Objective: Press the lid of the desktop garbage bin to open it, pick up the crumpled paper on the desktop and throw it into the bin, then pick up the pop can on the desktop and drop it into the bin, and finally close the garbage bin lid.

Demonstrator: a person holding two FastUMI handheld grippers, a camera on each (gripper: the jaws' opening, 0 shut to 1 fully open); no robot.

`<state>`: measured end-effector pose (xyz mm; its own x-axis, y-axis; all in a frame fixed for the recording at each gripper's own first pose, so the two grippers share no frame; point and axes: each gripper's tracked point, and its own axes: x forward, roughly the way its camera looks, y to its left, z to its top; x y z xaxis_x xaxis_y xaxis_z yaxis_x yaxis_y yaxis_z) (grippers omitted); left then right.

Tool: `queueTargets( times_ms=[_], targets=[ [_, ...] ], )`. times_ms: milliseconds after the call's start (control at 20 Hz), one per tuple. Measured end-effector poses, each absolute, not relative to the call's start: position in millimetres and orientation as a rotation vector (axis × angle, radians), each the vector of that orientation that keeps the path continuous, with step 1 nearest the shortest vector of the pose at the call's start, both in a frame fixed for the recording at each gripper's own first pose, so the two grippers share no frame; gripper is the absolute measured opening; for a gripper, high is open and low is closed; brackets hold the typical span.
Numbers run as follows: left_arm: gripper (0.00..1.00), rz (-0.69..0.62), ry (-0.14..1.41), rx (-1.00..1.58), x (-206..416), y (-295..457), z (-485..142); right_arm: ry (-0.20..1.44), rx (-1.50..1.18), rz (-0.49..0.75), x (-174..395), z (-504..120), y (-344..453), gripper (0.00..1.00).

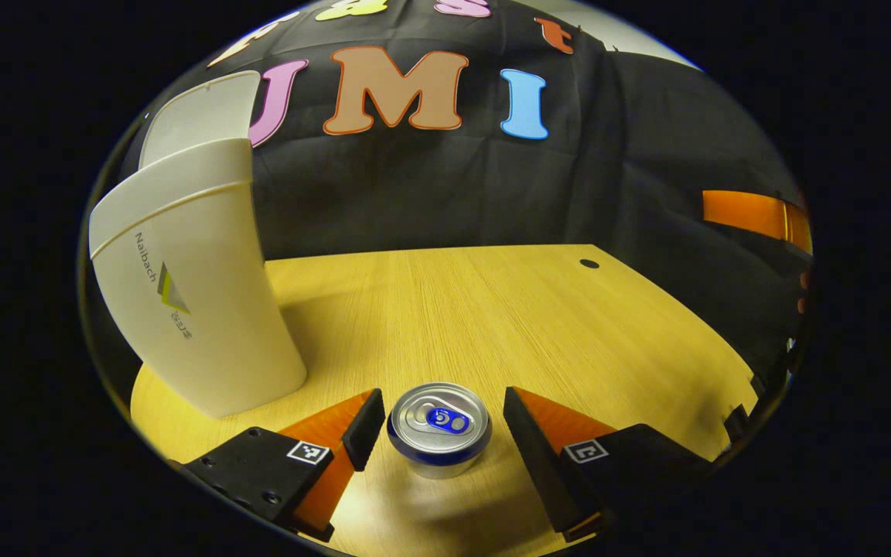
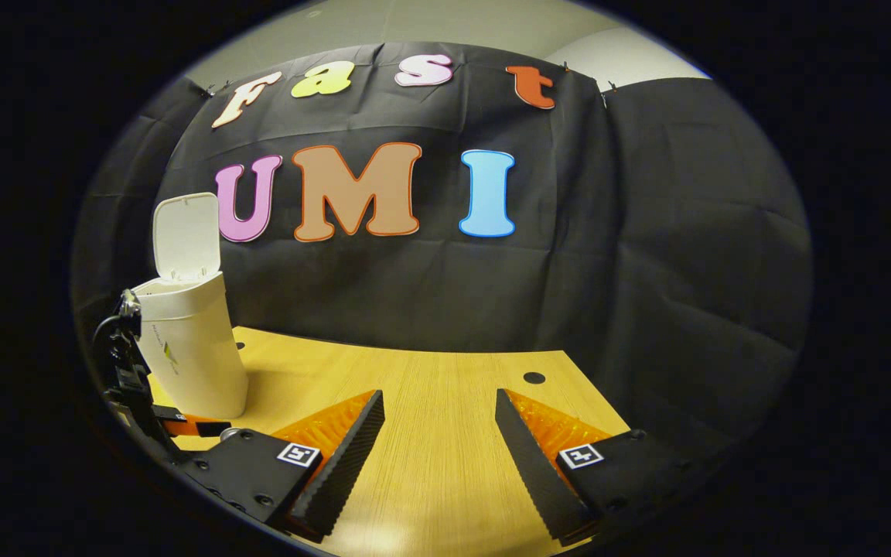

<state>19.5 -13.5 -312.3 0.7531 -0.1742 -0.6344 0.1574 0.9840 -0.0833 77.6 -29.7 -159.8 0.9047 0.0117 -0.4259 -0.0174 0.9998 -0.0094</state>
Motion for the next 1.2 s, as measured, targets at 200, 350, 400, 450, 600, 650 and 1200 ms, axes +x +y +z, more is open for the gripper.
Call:
queueTargets(
  times_ms=[200, 350, 400, 450, 600, 650, 1200],
  targets=[
    [0.94, -0.187, 0.724, -0.022, 14.0, -12.4, -323.9, 0.448, -0.027, 0.025, 69.3, -163.0, -24.4, 0.96],
    [0.78, -0.211, 0.723, -0.012, 12.7, -11.1, -325.6, 0.456, -0.033, 0.035, 63.8, -165.6, -19.9, 0.96],
    [0.76, -0.211, 0.725, -0.006, 13.7, -9.2, -325.0, 0.457, -0.036, 0.037, 62.2, -165.8, -19.0, 0.96],
    [0.75, -0.21, 0.718, 0.003, 16.7, -8.2, -320.5, 0.456, -0.037, 0.04, 62.3, -166.4, -18.0, 0.96],
    [0.76, -0.21, 0.633, 0.02, 34.4, -2.8, -287.7, 0.446, -0.034, 0.052, 61.8, -161.5, -14.2, 0.96],
    [0.76, -0.213, 0.597, 0.013, 41.2, -3.2, -272.2, 0.438, -0.034, 0.055, 63.4, -159.0, -12.6, 0.96],
    [0.75, -0.175, 0.253, -0.041, 99.7, 28.0, -95.4, 0.383, -0.024, 0.127, 68.1, -140.7, 16.9, 1.0]
  ],
)
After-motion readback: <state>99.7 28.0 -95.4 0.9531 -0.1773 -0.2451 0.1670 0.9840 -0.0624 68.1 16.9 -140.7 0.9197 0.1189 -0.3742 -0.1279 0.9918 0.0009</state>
